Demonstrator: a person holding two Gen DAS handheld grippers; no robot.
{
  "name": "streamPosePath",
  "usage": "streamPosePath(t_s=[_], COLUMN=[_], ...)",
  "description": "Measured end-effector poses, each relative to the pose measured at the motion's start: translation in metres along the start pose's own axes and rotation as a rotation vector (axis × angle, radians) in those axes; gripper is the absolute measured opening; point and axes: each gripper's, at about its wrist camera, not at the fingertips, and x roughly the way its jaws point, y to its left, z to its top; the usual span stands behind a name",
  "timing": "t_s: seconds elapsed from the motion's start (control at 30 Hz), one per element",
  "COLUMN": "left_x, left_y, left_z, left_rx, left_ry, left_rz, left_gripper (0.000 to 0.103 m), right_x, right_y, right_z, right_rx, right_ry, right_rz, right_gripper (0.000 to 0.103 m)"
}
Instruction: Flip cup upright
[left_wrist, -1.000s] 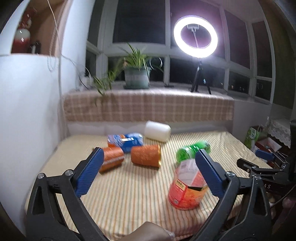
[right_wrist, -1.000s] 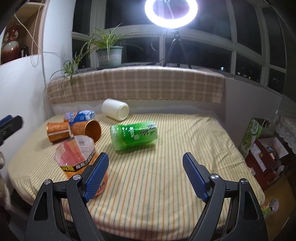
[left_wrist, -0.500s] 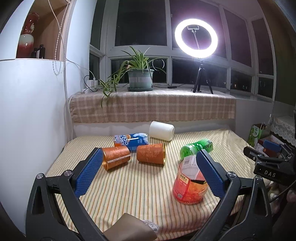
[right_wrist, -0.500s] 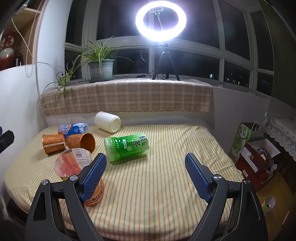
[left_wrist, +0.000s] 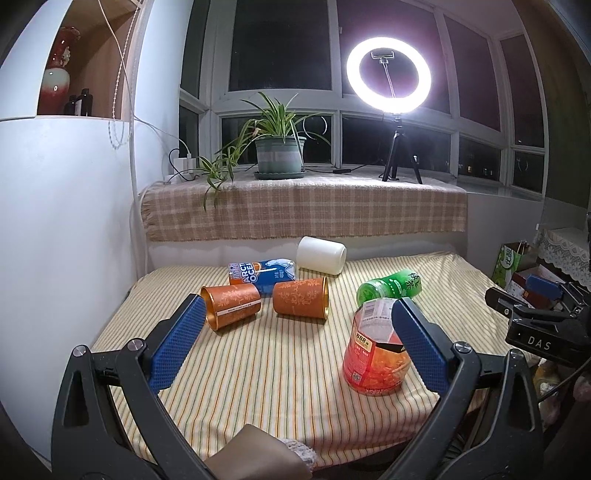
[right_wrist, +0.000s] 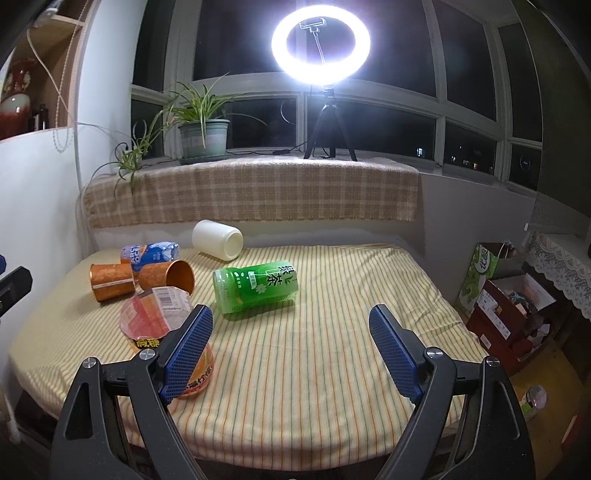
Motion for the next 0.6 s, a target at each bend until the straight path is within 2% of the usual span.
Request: streamPosePath(t_s=[0.6], left_x=[-0.0072], left_y=[0.0006], left_z=[-0.0006], left_rx=[0.001], left_ry=[-0.005], left_rz=[0.005], left_gripper=[0.102], right_x=[-0.0013], right_y=[0.0005], right_z=[0.0011], right_rx=[0.002], right_ry=[-0.006], right_rz=[-0.001], right_gripper=[0.087])
